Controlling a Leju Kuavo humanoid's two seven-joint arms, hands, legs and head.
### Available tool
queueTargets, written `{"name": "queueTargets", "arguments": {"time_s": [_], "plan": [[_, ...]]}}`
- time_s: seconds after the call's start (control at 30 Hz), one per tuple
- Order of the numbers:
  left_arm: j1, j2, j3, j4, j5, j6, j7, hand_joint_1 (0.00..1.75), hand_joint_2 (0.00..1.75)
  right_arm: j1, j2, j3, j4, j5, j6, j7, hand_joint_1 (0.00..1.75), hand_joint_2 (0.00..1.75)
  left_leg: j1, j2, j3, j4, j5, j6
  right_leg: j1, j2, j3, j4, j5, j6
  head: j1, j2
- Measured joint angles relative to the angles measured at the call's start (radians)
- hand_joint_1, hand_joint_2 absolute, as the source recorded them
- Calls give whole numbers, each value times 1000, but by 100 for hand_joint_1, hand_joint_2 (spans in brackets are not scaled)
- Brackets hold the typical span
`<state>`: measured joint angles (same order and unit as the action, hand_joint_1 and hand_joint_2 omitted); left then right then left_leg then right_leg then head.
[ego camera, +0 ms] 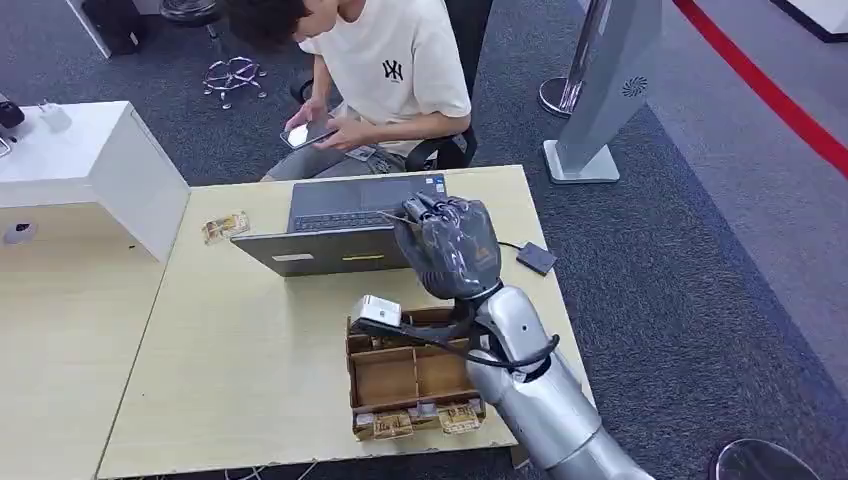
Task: Pass the card to the sensor for recognition and then transmit it.
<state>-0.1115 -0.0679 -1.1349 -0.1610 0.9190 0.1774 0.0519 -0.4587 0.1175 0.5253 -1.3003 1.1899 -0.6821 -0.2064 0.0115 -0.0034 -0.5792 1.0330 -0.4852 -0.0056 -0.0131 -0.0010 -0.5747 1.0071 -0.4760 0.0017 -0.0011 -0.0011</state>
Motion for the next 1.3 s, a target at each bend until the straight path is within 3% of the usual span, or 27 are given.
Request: {"name": "queueTargets", "arguments": {"time_s": [0.43, 1.3], "plan": [[-2, 0, -55, 0, -11, -13, 14, 0, 0, -97, 70, -39, 172, 162, -7, 22, 175, 175, 0, 0, 0, 0, 0, 0, 0, 0, 0, 0, 0, 0, 0, 0], [-4, -8, -81, 0, -6, -16, 16, 0, 0, -101, 79, -71, 204, 285, -7, 63, 175, 175, 0, 0, 0, 0, 0, 0, 0, 0, 0, 0, 0, 0, 0, 0]]}}
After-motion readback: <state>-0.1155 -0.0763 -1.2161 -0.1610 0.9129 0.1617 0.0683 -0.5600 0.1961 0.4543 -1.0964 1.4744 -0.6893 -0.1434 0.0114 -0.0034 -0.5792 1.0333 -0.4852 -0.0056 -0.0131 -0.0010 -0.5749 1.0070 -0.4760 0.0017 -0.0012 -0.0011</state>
